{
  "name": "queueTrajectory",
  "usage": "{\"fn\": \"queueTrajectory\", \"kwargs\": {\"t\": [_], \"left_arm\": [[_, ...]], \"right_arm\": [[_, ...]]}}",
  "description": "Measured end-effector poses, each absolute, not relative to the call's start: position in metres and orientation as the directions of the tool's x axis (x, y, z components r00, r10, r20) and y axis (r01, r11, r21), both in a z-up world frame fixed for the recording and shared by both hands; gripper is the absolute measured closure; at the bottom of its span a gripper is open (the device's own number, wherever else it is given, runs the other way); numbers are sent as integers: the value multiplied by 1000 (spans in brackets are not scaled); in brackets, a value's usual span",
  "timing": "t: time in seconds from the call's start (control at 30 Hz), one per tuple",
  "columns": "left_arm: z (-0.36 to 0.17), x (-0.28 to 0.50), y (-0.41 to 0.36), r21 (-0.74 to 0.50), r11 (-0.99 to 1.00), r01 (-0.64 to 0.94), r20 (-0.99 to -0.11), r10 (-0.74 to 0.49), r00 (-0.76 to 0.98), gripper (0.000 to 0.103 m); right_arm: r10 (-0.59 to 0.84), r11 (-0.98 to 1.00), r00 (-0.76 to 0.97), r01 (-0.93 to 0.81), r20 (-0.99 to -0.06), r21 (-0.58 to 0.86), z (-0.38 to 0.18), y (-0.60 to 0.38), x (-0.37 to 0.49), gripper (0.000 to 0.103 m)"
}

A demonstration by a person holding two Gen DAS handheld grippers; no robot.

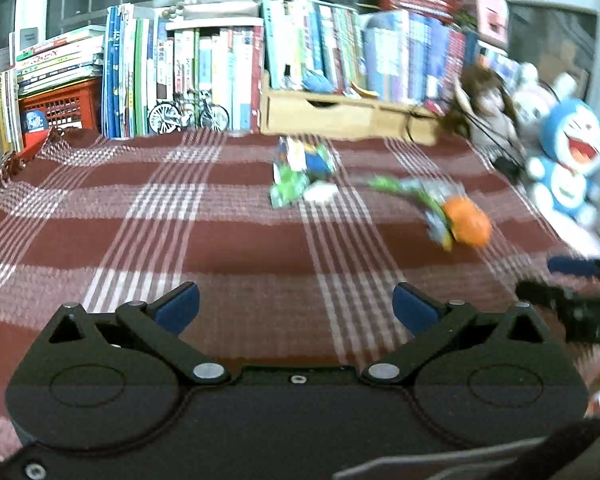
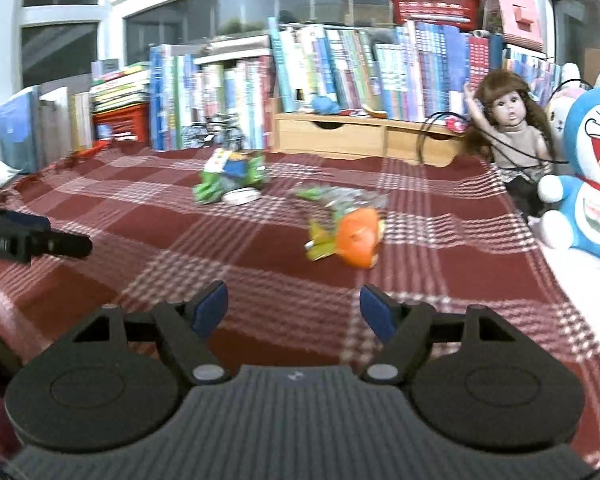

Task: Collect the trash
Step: 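Move both open tools back over the table items, then grasp the silver snack wrapper with the left tool while the right tool grasps the orange peel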

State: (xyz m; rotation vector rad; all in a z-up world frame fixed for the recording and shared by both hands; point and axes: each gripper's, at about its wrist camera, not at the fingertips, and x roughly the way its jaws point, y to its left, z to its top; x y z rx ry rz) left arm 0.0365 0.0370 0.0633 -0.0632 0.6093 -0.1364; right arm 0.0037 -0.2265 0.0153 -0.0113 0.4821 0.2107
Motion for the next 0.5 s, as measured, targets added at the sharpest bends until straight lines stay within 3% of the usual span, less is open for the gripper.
{"fn": "queueTrajectory", "kwargs": {"t": [0.27,0.5], "left_arm": [[76,148,20,-161,987,21,-539,-106,836,0],[64,227,-4,-152,988,-21,-570,-70,819,0]], "right_arm": [[136,989,848,-147,-513,20,9,-244,65,42],[107,992,832,-129,-545,-2,0,-247,106,46]]}}
